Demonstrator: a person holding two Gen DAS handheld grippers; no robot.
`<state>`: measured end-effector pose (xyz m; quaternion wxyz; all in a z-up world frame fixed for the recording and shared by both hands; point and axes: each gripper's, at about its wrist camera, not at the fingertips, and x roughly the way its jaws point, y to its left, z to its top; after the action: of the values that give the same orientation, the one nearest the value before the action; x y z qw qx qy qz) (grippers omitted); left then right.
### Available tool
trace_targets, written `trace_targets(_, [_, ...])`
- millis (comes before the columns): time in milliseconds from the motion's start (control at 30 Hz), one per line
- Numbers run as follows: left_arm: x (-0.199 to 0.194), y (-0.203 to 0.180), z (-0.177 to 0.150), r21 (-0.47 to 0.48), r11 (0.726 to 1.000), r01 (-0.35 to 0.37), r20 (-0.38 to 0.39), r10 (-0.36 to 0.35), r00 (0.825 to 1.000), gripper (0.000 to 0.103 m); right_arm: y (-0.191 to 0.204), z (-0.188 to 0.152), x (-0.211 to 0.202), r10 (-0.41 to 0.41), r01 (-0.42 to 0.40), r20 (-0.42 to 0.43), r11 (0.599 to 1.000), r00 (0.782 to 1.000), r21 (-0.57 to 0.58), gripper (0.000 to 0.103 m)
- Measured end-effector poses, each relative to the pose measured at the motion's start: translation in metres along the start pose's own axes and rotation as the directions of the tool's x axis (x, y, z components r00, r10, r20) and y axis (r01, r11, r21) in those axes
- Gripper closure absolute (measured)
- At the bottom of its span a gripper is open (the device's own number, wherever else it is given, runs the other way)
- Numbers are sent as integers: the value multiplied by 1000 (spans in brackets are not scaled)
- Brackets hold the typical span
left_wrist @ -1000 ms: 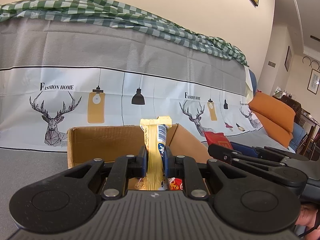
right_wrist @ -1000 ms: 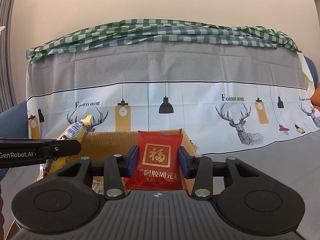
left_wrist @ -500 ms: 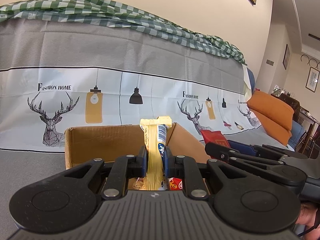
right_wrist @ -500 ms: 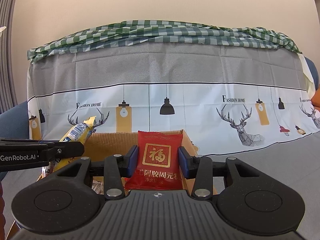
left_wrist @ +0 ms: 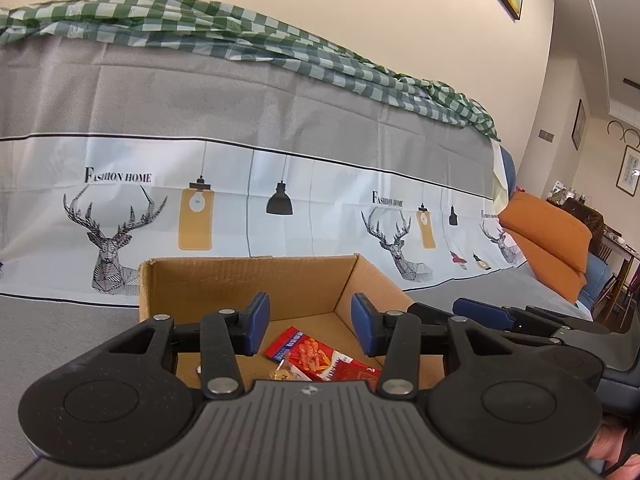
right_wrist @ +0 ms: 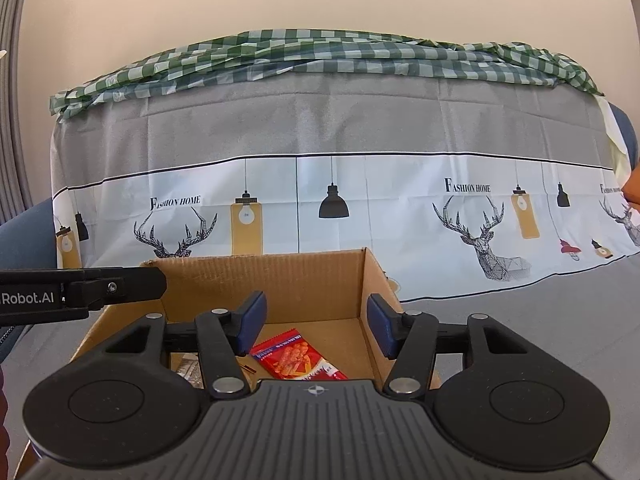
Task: Organize snacks
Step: 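Open the right tool to drop the red packet while the left drops the yellow bar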
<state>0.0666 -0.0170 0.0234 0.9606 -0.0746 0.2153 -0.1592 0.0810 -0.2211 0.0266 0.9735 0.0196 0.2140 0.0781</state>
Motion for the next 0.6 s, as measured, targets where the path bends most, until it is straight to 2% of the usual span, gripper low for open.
trace_targets(167, [-16,6,3,-14,1000,-12,18,12,1000,40,4,4,-3,39,-38,-9,999,999,18,35])
trace_targets(233, [-29,5,5,4,1000,-26,27,26,999,30,5,7,-9,43,-43,1,999,999,26,26])
trace_targets(300, [-42,0,5,20,997,-71,32,71,997,22,4,10,-16,56,-55,-6,998,998,38,16])
trace_targets(367, [-57,-5,4,11,993,-119,17,119,993,19,2,13,-26,68,-67,-19,996,997,51,11])
trace_targets(433, [-75,-9,0,-34,992,-124,1,124,992,18,1,13,-40,74,-72,-19,996,997,53,4])
trace_targets(533, [-102,-27,-9,-22,987,-161,7,161,987,14,0,7,-61,82,-80,-35,996,996,43,1])
trace_targets(600, [-115,-36,-19,-47,985,-167,-13,167,986,12,3,0,-76,72,-71,-52,997,996,21,1])
